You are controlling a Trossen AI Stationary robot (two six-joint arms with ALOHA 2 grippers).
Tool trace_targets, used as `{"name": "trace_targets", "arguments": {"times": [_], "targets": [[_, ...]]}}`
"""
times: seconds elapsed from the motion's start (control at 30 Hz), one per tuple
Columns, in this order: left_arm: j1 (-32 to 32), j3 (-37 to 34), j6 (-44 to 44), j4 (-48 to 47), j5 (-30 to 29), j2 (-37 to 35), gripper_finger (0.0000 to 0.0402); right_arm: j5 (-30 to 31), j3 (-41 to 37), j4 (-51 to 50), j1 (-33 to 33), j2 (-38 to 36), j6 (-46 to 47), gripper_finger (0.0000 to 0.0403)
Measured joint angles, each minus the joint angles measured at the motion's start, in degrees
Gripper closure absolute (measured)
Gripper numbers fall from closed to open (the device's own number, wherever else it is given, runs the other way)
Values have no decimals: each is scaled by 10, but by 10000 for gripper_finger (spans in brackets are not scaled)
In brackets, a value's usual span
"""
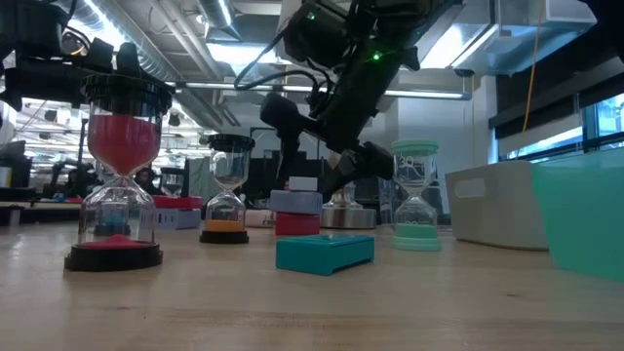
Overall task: Pick & Place Office items
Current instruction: Put the white timer into the transparent bin
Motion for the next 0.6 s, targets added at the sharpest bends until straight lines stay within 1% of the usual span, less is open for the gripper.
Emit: {"name": "trace_targets", "arguments": {"times": [0.13, 0.23, 0.6], "targets": [[0, 0, 0, 1, 0, 0, 175, 2, 0, 2, 1, 0, 0, 77], [0, 0, 0, 1, 0, 0, 176, 10, 0, 2, 1, 0, 0, 87], [0, 0, 0, 1, 0, 0, 176, 19, 0, 2, 1, 0, -7, 150]]}}
